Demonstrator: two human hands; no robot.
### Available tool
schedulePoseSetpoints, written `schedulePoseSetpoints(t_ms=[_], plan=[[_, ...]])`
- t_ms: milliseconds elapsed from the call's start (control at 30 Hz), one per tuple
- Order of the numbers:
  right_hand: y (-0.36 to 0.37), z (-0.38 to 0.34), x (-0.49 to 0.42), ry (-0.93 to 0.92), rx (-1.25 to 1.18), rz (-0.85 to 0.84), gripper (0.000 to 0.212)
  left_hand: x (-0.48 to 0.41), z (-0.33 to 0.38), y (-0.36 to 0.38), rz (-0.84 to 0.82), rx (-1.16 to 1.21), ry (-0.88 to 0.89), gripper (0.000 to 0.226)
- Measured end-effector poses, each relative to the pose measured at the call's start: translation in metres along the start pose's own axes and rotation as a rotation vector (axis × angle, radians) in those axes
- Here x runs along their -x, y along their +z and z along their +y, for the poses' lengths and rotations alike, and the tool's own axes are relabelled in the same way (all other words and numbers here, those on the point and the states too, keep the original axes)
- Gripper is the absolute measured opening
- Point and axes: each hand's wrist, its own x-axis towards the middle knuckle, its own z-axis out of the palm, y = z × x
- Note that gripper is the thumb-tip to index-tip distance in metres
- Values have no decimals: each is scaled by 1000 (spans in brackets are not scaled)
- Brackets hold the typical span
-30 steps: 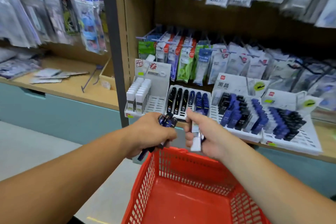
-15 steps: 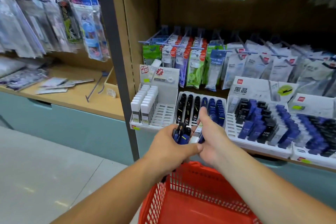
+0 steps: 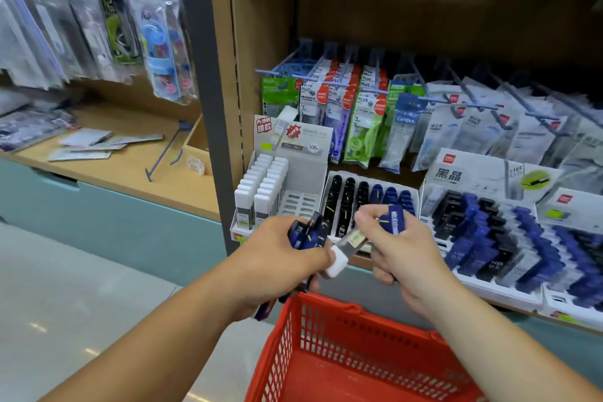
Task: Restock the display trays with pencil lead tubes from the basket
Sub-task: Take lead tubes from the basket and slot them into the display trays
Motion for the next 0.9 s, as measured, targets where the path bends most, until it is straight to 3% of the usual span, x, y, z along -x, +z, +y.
schedulePoseSetpoints(t_ms=[133,233,333,467,533,633,700,800,900], plan=[[-12,5,7,3,35,-48,12,-7,-2,-6,174,124,-5,12],[-12,5,12,-154,358,-34,9,-14,-4,-4,252,187,-48,12],[-10,9,17,-294,606,-105,26,-18,-4,5,228,212,-92,9],[-10,14,16,-388,692,-125,12,-20,0,19,161,257,-92,19],[-9,13,17,-304,572,-93,11,-21,2,23,162,328,-84,23],[-7,8,16,55,-26,-78,10,-21,2,28,176,282,-76,17],[-9,3,16,184,-277,-112,15,-20,-1,32,140,199,-68,19],[-7,-1,16,232,-375,-160,17,-18,-3,35,91,178,-72,19],[-6,-7,14,152,-284,-97,13,-20,-3,28,47,130,-53,16]])
